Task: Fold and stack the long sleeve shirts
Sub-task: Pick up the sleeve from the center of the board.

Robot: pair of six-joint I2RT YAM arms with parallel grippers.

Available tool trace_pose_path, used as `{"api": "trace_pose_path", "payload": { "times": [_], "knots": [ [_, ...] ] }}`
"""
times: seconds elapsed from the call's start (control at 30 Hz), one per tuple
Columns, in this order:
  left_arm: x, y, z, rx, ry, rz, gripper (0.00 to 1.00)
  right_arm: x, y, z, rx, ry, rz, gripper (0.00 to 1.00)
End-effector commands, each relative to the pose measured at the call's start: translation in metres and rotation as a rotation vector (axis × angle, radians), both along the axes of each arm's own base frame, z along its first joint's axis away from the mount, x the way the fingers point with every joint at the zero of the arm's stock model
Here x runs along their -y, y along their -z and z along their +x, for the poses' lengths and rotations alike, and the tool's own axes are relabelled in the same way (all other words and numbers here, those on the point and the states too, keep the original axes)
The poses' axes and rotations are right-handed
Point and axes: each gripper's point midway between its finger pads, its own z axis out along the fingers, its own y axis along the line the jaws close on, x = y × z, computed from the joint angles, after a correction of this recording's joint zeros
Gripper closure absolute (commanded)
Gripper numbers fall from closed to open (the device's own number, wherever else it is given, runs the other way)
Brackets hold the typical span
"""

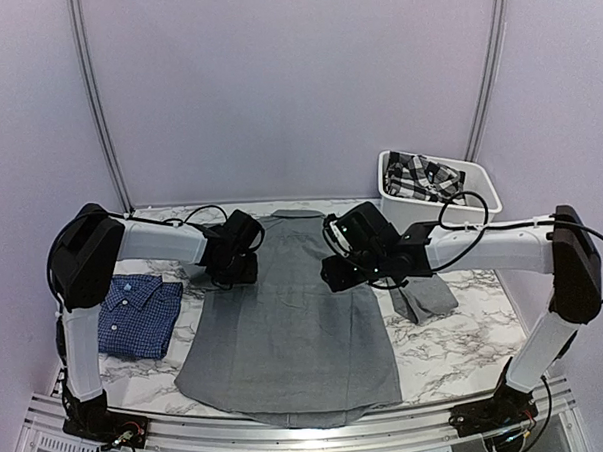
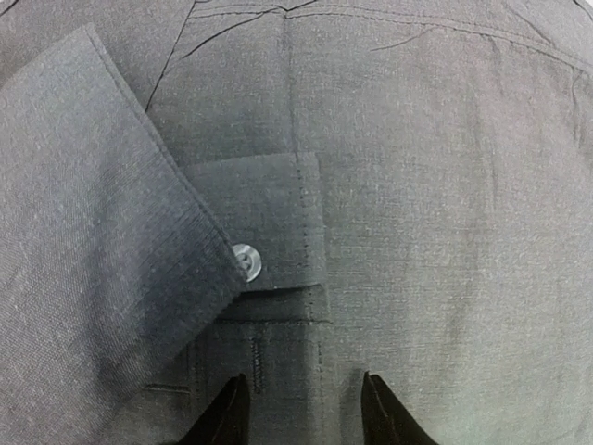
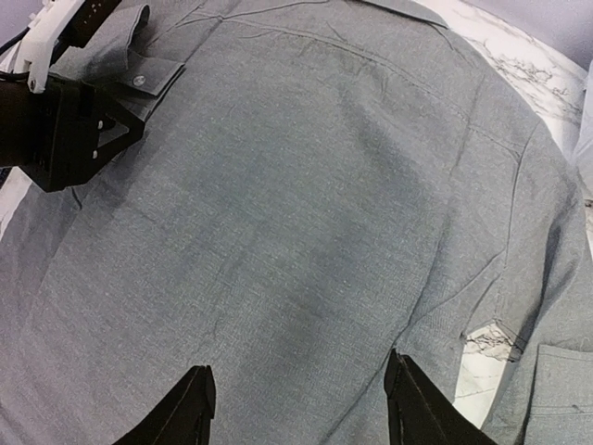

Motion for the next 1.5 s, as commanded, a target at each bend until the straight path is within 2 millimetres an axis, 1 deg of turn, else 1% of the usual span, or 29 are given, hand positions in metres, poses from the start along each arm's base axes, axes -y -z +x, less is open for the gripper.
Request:
{"api": "trace_pose_path", "payload": {
  "times": [0.0, 0.1, 0.23, 0.3, 0.47, 0.53, 0.57, 0.6, 0.63, 0.67, 0.7, 0.8, 1.03, 1.17, 1.23, 1.3, 1.4, 1.47],
  "knots": [
    [-0.01, 0.003, 0.004, -0.002, -0.023, 0.057, 0.62, 0.004, -0.021, 0.004, 0.032, 0.027, 0.032, 0.41],
    [-0.01, 0.005, 0.004, -0.002, -0.023, 0.063, 0.72, 0.004, -0.02, 0.004, 0.03, 0.026, 0.03, 0.41],
    [-0.01, 0.008, 0.004, -0.008, -0.015, 0.069, 0.8, 0.005, -0.019, 0.004, 0.029, 0.026, 0.029, 0.41],
    [-0.01, 0.008, 0.004, -0.008, -0.016, 0.072, 0.85, 0.005, -0.019, 0.004, 0.029, 0.028, 0.028, 0.41],
    [-0.011, -0.001, 0.007, 0.014, -0.015, 0.074, 0.96, 0.005, -0.019, 0.003, 0.028, 0.027, 0.028, 0.41],
    [-0.012, -0.003, 0.007, 0.017, -0.012, 0.079, 0.97, 0.005, -0.019, 0.003, 0.028, 0.025, 0.029, 0.41],
    [-0.011, -0.004, 0.007, 0.019, -0.007, 0.076, 0.96, 0.005, -0.019, 0.003, 0.027, 0.025, 0.03, 0.41],
    [-0.01, -0.004, 0.007, 0.015, -0.001, 0.071, 0.92, 0.004, -0.019, 0.003, 0.027, 0.024, 0.03, 0.41],
    [-0.008, -0.005, 0.006, 0.013, 0.006, 0.067, 0.86, 0.004, -0.019, 0.003, 0.026, 0.022, 0.032, 0.41],
    [-0.008, -0.004, 0.006, 0.01, 0.01, 0.065, 0.79, 0.004, -0.019, 0.003, 0.027, 0.021, 0.034, 0.41],
    [-0.008, -0.003, 0.005, 0.008, 0.009, 0.067, 0.74, 0.004, -0.019, 0.002, 0.027, 0.021, 0.034, 0.41],
    [-0.012, 0.002, 0.004, 0.003, 0.003, 0.088, 0.69, 0.004, -0.019, 0.003, 0.027, 0.021, 0.035, 0.41],
    [-0.013, 0.014, 0.004, -0.018, 0.006, 0.106, 0.68, 0.004, -0.019, 0.002, 0.026, 0.017, 0.032, 0.41],
    [-0.012, 0.019, 0.002, -0.03, 0.013, 0.105, 0.6, 0.004, -0.018, 0.002, 0.022, 0.017, 0.031, 0.41],
    [-0.012, 0.019, 0.002, -0.03, 0.011, 0.106, 0.6, 0.003, -0.017, 0.001, 0.019, 0.015, 0.034, 0.41],
    [-0.013, 0.017, 0.003, -0.023, 0.007, 0.109, 0.62, 0.003, -0.016, 0.001, 0.016, 0.014, 0.035, 0.41],
    [-0.016, 0.012, 0.004, -0.008, -0.003, 0.117, 0.69, 0.003, -0.016, 0.001, 0.016, 0.013, 0.035, 0.41],
    [-0.019, 0.007, 0.005, 0.004, -0.01, 0.12, 0.77, 0.003, -0.016, 0.001, 0.017, 0.012, 0.034, 0.41]
  ]
}}
